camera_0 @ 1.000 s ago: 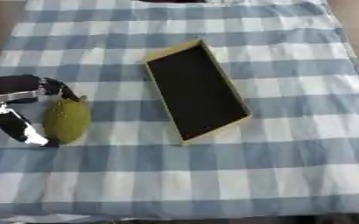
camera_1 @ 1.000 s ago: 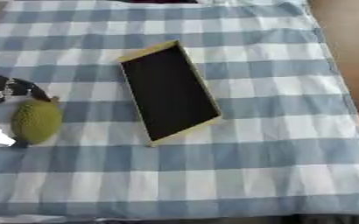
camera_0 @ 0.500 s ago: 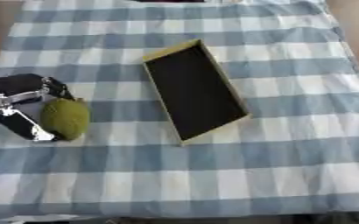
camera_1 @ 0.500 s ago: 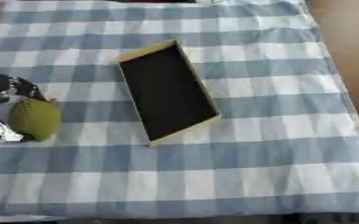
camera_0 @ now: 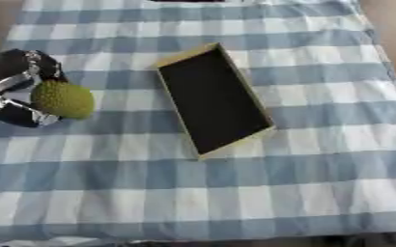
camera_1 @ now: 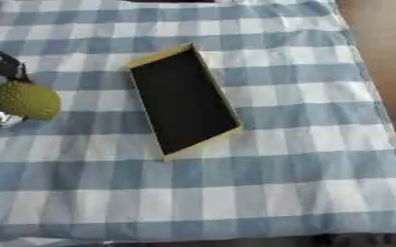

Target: Pick up objects on the table and place them in the box.

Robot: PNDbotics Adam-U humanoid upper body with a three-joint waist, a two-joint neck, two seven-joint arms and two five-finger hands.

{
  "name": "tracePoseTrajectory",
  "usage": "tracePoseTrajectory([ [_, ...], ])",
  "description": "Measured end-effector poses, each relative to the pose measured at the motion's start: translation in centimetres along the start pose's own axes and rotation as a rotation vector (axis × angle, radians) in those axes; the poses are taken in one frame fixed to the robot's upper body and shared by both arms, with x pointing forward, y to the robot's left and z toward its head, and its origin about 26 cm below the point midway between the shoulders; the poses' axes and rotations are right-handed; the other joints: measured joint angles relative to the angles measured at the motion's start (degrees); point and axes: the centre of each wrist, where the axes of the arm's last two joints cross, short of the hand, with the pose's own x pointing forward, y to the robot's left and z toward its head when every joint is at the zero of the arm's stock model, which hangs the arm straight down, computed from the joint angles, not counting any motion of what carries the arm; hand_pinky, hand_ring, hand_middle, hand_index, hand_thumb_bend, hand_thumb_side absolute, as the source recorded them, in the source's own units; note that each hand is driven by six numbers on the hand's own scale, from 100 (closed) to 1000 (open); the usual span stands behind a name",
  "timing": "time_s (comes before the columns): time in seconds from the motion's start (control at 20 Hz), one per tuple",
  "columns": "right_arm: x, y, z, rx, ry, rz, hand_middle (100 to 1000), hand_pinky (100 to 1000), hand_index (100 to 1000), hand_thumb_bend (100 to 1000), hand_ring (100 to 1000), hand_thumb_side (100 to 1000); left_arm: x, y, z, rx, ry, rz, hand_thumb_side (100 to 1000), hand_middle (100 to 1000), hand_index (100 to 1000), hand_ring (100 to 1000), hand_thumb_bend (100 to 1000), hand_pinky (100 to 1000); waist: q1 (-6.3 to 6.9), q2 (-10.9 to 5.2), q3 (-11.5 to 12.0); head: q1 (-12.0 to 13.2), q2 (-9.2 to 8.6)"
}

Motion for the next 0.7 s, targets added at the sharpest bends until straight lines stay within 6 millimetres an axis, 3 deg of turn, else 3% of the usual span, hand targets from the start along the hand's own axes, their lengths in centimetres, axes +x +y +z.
tracePoseTrajectory([
  [0.3, 0.0, 0.0, 0.0, 0.0, 0.002, 0.001, 619, 796, 679, 116, 669, 591, 1.2, 3.0, -2.6, 0.08, -0.102, -0.072, 100, 462, 569, 479, 232, 563, 0.16, -0.26, 0.2, -1.3, 0.0],
  [0.55, 0.0, -0.1, 0.1, 0.003, 0.002, 0.004, 618, 796, 679, 113, 669, 589, 3.4, 5.0, -6.8, 0.146, -0.217, -0.097, 100, 454, 557, 476, 214, 569, 0.06, -0.68, 0.3, -2.5, 0.0],
  [0.7, 0.0, -0.1, 0.1, 0.004, 0.002, 0.004, 619, 796, 679, 114, 670, 587, 4.6, 4.8, -9.5, 0.146, -0.272, -0.089, 100, 455, 560, 477, 210, 569, 0.04, -0.71, 0.3, -3.1, 0.0],
])
